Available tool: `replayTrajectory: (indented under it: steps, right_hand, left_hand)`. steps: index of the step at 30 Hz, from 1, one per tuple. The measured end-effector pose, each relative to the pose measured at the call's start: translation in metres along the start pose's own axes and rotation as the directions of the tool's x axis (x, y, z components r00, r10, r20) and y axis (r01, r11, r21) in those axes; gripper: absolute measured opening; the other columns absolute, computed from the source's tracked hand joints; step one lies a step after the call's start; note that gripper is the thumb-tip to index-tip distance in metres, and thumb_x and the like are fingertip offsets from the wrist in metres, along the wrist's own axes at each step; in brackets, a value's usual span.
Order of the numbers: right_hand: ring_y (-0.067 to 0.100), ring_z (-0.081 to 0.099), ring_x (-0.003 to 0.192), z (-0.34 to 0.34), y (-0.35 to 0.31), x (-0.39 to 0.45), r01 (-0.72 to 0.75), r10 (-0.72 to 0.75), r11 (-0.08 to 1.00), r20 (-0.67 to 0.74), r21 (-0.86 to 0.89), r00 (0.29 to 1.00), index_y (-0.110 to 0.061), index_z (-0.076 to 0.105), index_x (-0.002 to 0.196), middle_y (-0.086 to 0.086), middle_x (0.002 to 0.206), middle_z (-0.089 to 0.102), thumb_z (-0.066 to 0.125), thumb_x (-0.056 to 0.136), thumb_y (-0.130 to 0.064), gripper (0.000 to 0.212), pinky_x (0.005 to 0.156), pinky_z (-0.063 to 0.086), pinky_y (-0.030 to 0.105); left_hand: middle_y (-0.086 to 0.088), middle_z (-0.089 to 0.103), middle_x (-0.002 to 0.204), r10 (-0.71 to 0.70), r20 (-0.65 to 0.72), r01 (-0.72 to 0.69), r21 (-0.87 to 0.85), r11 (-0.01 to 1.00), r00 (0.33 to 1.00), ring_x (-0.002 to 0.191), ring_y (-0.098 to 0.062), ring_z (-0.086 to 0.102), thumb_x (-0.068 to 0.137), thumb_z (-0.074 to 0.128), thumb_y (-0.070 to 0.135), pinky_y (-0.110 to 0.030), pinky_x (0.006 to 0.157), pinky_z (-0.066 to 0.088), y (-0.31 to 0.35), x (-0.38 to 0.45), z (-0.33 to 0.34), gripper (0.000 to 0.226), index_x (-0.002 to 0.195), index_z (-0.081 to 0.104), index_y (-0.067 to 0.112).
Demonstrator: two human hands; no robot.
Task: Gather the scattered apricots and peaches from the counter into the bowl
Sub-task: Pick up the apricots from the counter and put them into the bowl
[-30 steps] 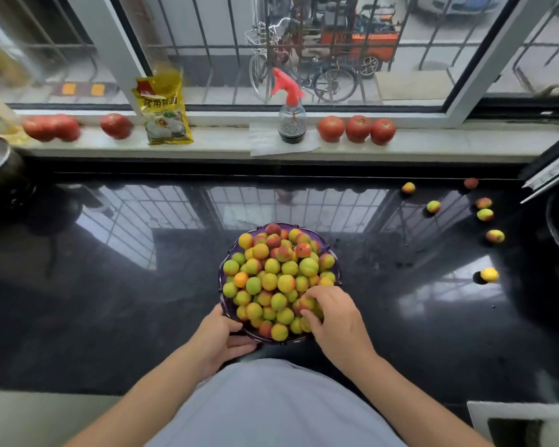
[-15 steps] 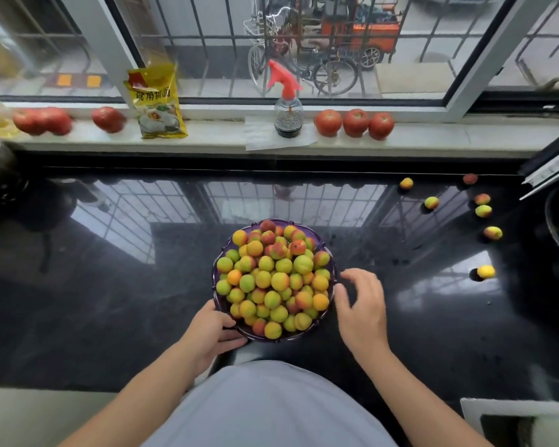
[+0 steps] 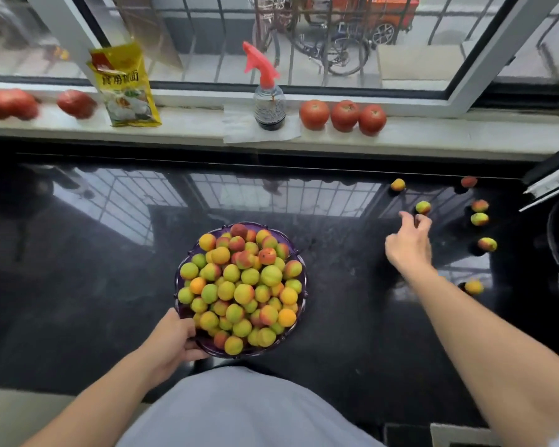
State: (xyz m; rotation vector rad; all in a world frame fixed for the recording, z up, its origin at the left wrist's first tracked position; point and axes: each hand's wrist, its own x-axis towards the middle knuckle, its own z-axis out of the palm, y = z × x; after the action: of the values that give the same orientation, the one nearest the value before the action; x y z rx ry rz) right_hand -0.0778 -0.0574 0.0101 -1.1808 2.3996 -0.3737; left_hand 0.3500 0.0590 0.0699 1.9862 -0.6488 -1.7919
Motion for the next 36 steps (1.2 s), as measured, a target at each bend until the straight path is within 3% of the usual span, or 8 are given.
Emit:
replayTrajectory:
  steps: [6, 10, 18, 23, 26, 29, 32, 36]
  right_hand:
    - [0.045, 0.040, 0.135, -0.020, -0.009, 0.077, -0.098, 0.102, 0.983, 0.016, -0.158, 0.995, -0.028, 0.022, 0.158, 0.006, 0.167, -0.006, 0.051, 0.095, -0.013, 0.071, 0.108, 0.039, 0.047]
    - [0.045, 0.035, 0.134, -0.017, 0.000, 0.088, -0.064, 0.077, 0.971, 0.047, -0.228, 0.996, -0.013, 0.041, 0.147, 0.019, 0.152, 0.026, 0.050, 0.095, -0.010, 0.053, 0.111, 0.036, 0.049]
    - [0.039, 0.056, 0.096, 0.038, 0.019, -0.034, 0.258, -0.256, 0.966, -0.069, 0.016, 0.964, -0.013, 0.064, 0.118, 0.014, 0.118, 0.049, 0.055, 0.091, -0.003, 0.030, 0.080, 0.046, 0.040]
    - [0.028, 0.060, 0.106, 0.055, 0.022, -0.138, 0.102, -0.135, 0.945, 0.088, 0.312, 0.987, -0.014, 0.058, 0.131, 0.008, 0.121, 0.063, 0.067, 0.092, -0.014, 0.040, 0.095, 0.046, 0.037]
    - [0.013, 0.060, 0.094, 0.049, 0.007, -0.194, 0.182, -0.240, 0.915, 0.122, 0.360, 0.963, -0.024, 0.063, 0.125, -0.005, 0.106, 0.065, 0.071, 0.091, -0.027, 0.035, 0.086, 0.051, 0.033]
    - [0.004, 0.055, 0.093, 0.044, -0.014, -0.235, 0.457, -0.520, 0.813, 0.099, 0.359, 0.848, -0.026, 0.066, 0.116, -0.022, 0.100, 0.055, 0.078, 0.085, -0.032, 0.034, 0.081, 0.046, 0.020]
    - [0.010, 0.052, 0.098, 0.054, -0.030, -0.248, 0.775, -0.794, 0.596, 0.013, 0.211, 0.607, -0.022, 0.068, 0.112, -0.019, 0.104, 0.061, 0.077, 0.082, -0.036, 0.035, 0.084, 0.049, 0.026]
    - [0.015, 0.054, 0.101, 0.067, -0.043, -0.249, 0.895, -0.896, 0.440, -0.022, 0.073, 0.443, -0.022, 0.069, 0.111, -0.012, 0.110, 0.068, 0.073, 0.081, -0.038, 0.034, 0.088, 0.044, 0.031]
  left_hand:
    - [-0.013, 0.081, 0.107, -0.024, -0.030, 0.024, -0.001, 1.000, 0.999, 0.096, -0.038, 0.079, 0.096, 0.036, -0.014, -0.054, 0.083, 0.063, 0.005, -0.002, 0.007, 0.053, 0.120, 0.065, 0.022]
    - [-0.011, 0.080, 0.113, -0.048, -0.037, 0.047, -0.011, 0.999, 0.998, 0.100, -0.038, 0.078, 0.095, 0.035, -0.014, -0.054, 0.081, 0.064, 0.002, 0.001, 0.006, 0.057, 0.130, 0.060, 0.024]
    - [-0.013, 0.081, 0.108, -0.040, -0.043, 0.037, -0.065, 0.997, 0.998, 0.098, -0.040, 0.078, 0.092, 0.034, -0.016, -0.050, 0.076, 0.064, -0.001, -0.001, 0.010, 0.056, 0.124, 0.062, 0.021]
    - [-0.018, 0.077, 0.120, -0.058, -0.026, 0.052, -0.176, 0.983, 0.998, 0.104, -0.042, 0.076, 0.093, 0.033, -0.017, -0.052, 0.079, 0.064, -0.016, 0.005, 0.011, 0.059, 0.137, 0.055, 0.015]
    - [-0.020, 0.071, 0.131, -0.091, 0.003, 0.089, -0.251, 0.964, 0.996, 0.105, -0.045, 0.075, 0.092, 0.031, -0.017, -0.052, 0.076, 0.064, -0.025, 0.009, 0.009, 0.067, 0.147, 0.048, 0.019]
    - [-0.020, 0.072, 0.131, -0.072, 0.048, 0.082, -0.255, 0.964, 0.996, 0.107, -0.045, 0.075, 0.093, 0.032, -0.018, -0.048, 0.075, 0.065, -0.027, 0.010, 0.007, 0.068, 0.148, 0.048, 0.020]
    - [-0.019, 0.073, 0.128, -0.048, 0.071, 0.064, -0.244, 0.968, 0.996, 0.108, -0.043, 0.075, 0.093, 0.034, -0.017, -0.045, 0.075, 0.065, -0.028, 0.008, 0.005, 0.067, 0.147, 0.049, 0.019]
    - [-0.018, 0.076, 0.121, -0.042, 0.057, 0.054, -0.219, 0.974, 0.997, 0.102, -0.041, 0.077, 0.094, 0.034, -0.015, -0.044, 0.073, 0.065, -0.028, 0.005, 0.004, 0.060, 0.142, 0.051, 0.016]
